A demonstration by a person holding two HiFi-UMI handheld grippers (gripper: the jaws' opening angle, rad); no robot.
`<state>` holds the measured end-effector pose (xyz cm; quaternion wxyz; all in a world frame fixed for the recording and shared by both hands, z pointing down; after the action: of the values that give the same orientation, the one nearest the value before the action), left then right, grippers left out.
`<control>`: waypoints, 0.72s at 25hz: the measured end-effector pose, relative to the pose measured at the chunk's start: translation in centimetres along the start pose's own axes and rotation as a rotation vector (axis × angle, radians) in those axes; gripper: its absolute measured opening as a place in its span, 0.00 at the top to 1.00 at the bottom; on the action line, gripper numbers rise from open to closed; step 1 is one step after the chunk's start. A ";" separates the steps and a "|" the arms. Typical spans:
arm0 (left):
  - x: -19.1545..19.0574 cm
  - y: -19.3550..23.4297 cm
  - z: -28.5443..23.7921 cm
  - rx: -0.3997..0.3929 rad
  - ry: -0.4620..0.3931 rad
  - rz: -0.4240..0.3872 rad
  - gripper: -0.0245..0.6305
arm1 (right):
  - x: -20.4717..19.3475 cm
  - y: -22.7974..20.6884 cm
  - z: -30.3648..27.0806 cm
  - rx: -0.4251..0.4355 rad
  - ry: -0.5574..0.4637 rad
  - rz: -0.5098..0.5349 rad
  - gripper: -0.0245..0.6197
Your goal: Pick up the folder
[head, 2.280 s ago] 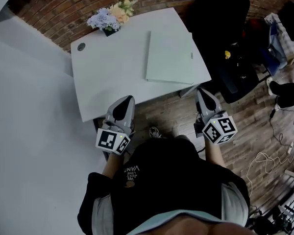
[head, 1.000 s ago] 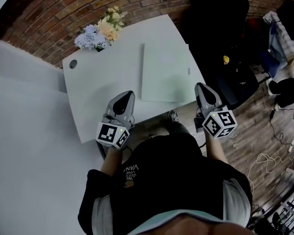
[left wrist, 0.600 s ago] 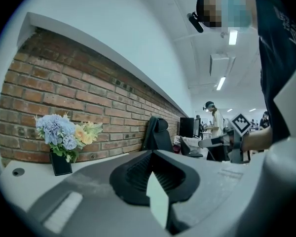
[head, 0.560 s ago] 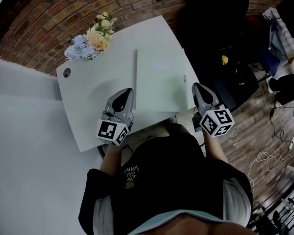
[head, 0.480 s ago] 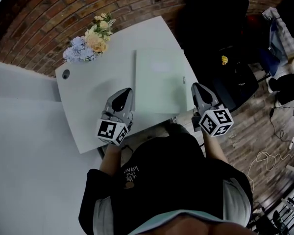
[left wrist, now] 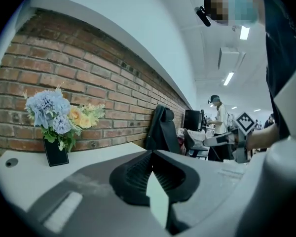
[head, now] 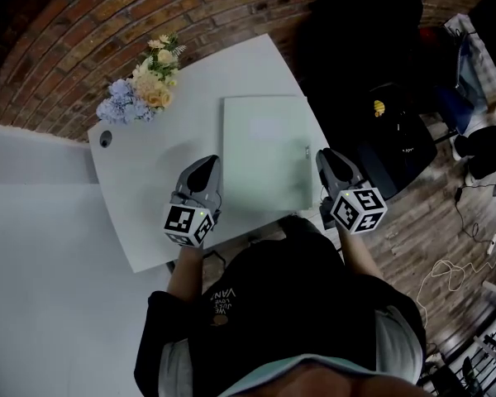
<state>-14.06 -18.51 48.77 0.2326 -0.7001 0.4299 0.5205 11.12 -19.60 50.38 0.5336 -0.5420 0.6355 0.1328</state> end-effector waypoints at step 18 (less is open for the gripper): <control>-6.1 2.3 -4.3 0.000 0.212 0.171 0.65 | -4.6 -3.2 -4.2 -0.010 0.179 -0.091 0.63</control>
<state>-14.25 -20.79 56.20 0.1408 -0.7120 0.5100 0.4617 10.81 -21.46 57.15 0.4777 -0.5825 0.6547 0.0628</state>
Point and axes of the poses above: the fingertips, and each gripper's own axes: z backward along the fingers, y to its left, x out of its top, the point moved 1 cm from there along z, backward along the fingers, and after that the axes turned 6 degrees about y, right-handed, at the moved point
